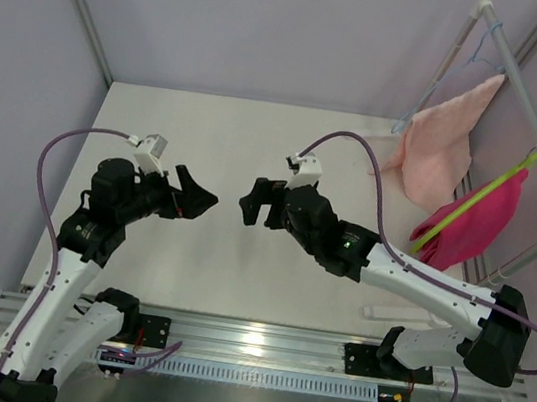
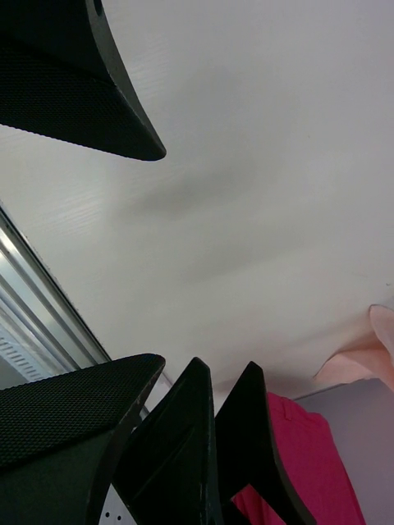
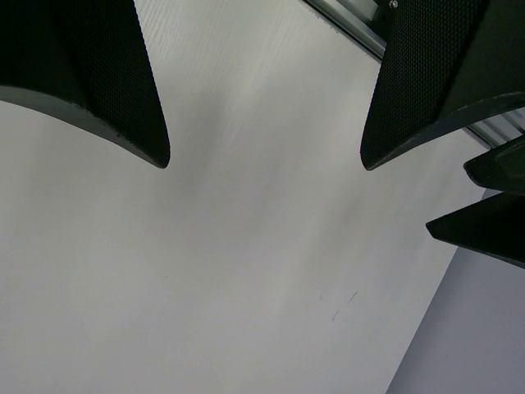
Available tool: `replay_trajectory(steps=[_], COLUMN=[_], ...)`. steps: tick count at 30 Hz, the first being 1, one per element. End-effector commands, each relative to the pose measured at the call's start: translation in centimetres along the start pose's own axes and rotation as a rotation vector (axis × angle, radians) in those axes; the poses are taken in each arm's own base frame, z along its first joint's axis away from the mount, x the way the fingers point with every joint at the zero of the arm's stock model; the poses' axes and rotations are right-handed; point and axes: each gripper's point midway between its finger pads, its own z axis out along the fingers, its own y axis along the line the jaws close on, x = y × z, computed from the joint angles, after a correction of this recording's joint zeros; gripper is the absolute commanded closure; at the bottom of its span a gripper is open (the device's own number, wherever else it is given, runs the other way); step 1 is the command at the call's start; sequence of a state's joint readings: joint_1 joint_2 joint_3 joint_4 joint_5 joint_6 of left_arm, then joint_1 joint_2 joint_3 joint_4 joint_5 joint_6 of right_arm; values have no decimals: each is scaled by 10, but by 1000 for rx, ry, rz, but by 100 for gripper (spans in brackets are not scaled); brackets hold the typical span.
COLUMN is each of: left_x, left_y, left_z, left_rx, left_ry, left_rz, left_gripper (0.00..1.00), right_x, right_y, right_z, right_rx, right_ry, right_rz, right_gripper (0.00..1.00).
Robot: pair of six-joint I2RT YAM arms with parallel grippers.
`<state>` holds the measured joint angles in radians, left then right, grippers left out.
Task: Place the trousers on the hanger
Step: Hang the hanger with trousers onto the clothesline
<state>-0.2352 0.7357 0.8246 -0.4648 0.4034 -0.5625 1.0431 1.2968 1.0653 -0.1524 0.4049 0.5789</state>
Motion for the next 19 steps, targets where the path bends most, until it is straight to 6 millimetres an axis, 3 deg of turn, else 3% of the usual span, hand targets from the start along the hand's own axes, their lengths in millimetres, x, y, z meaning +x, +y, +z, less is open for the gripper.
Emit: replay_trajectory(steps=[1,7,19], left_x=[-10,-13,-6], left_y=[-3,-8,1], left_z=[2,-7,-1], left_rx=[32,45,21], left_ry=[-52,-72,-62], left_rz=[58,97,66], left_gripper=[0,0,0], right_x=[-20,-14,-16], right_y=[14,16,16], right_z=[5,8,9], right_rx=[-33,-49,-71], right_ry=[-81,-68,-115], right_rz=[12,20,36], right_gripper=[0,0,0])
